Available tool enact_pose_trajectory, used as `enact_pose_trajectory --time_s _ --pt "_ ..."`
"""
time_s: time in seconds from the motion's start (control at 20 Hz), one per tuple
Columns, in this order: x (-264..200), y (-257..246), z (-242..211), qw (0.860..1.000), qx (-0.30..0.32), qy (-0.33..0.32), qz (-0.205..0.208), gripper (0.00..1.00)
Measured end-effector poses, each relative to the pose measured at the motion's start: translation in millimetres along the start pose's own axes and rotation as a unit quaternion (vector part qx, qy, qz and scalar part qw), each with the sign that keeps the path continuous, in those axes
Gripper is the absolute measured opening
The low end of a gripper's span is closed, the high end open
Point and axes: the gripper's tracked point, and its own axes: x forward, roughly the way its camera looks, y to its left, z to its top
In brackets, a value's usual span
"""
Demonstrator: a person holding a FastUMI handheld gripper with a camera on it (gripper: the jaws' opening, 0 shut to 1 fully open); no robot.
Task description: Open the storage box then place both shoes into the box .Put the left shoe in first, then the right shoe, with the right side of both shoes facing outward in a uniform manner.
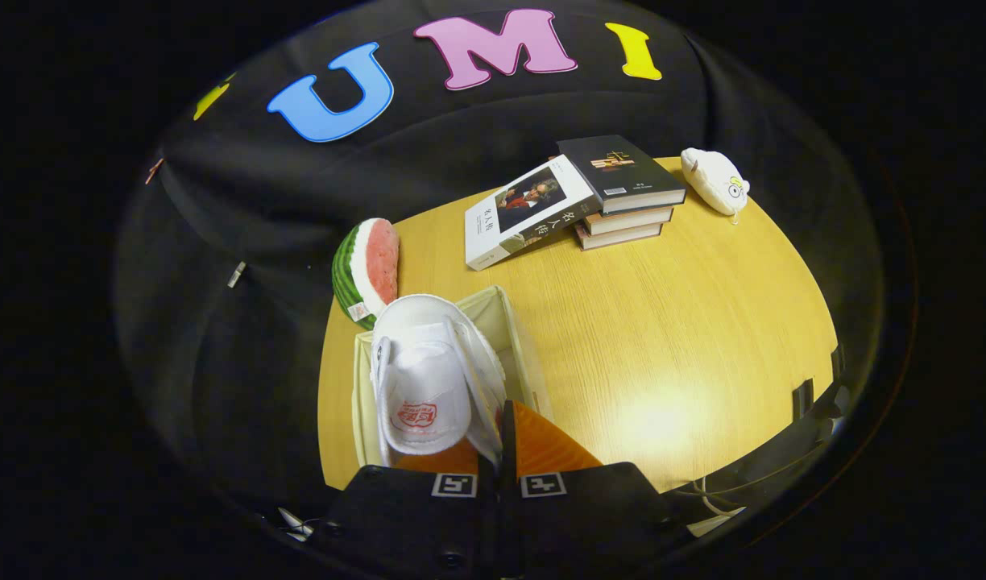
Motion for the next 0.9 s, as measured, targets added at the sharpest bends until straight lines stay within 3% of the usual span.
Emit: enact_pose_trajectory --time_s 0.25,0.35,0.55,0.65,0.9 --pt "26.3 -4.3 -16.0 0.999 -0.014 -0.009 -0.048 0.05" --pt "29.7 6.7 -24.8 0.999 -0.016 -0.009 -0.027 0.12" --pt "16.2 15.4 -26.4 0.998 -0.052 -0.034 -0.005 0.89" --pt "13.6 13.6 -26.1 0.997 -0.065 -0.043 -0.002 0.98" --pt "4.4 9.0 -19.9 0.996 -0.071 -0.057 0.019 0.99"
